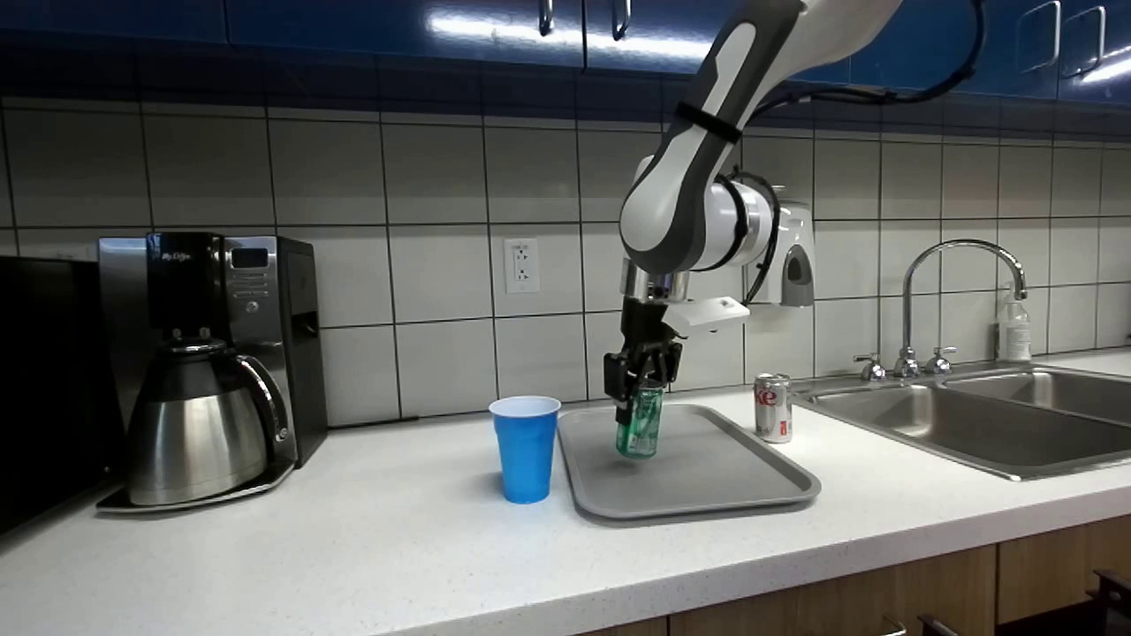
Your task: Place the cans on the grey tray.
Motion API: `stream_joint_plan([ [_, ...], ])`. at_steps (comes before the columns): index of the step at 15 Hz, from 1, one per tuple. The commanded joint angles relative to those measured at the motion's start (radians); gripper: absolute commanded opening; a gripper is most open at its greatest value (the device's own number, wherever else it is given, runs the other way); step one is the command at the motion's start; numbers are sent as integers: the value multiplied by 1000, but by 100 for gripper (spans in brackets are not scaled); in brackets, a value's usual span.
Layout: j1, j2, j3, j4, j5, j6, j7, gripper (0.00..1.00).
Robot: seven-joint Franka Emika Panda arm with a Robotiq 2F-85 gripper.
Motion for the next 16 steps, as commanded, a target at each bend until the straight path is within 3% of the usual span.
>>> stream_joint_plan([
  [1,0,-12,5,-1,-20,-14,-10,79],
  [2,0,-12,5,-2,-21,-13,-9,92],
  [4,1,-13,4,-2,-23,-13,-8,100],
  [16,-17,-94,14,-19,18,21,-15,100],
])
